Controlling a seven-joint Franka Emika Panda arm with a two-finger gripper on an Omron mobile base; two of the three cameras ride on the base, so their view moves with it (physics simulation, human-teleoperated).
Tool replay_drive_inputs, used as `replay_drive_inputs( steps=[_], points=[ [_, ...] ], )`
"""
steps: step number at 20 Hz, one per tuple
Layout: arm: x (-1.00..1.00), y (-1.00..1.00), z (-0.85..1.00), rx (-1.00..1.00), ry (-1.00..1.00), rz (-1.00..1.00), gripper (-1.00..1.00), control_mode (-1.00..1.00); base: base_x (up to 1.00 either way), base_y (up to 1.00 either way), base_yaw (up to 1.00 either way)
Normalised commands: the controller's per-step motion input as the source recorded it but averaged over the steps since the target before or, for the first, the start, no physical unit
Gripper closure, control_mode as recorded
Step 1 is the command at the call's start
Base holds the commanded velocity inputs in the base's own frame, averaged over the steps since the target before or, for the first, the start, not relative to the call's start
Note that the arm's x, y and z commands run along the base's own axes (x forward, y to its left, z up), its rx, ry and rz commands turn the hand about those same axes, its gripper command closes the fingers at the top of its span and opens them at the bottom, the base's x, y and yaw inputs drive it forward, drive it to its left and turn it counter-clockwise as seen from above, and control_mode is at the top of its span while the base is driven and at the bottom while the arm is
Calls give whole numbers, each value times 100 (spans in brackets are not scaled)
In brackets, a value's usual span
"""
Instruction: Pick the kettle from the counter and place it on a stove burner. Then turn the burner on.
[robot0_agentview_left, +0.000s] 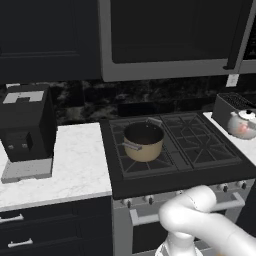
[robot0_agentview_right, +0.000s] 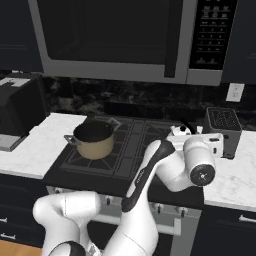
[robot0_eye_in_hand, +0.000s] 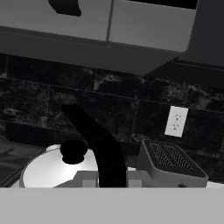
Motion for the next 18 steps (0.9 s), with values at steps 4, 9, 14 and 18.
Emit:
replay_drive_inputs(
  steps=[4, 9, 14, 18],
  points=[
    [0, 79, 0, 0, 0, 7, 100, -100, 0, 0, 0],
    [12, 44, -1, 0, 7, 6, 100, -100, 0, 0, 0],
    [38, 15, -8, 0, 15, 3, 100, -100, 0, 0, 0],
    [43, 9, -13, 0, 12, 3, 100, -100, 0, 0, 0]
  ],
)
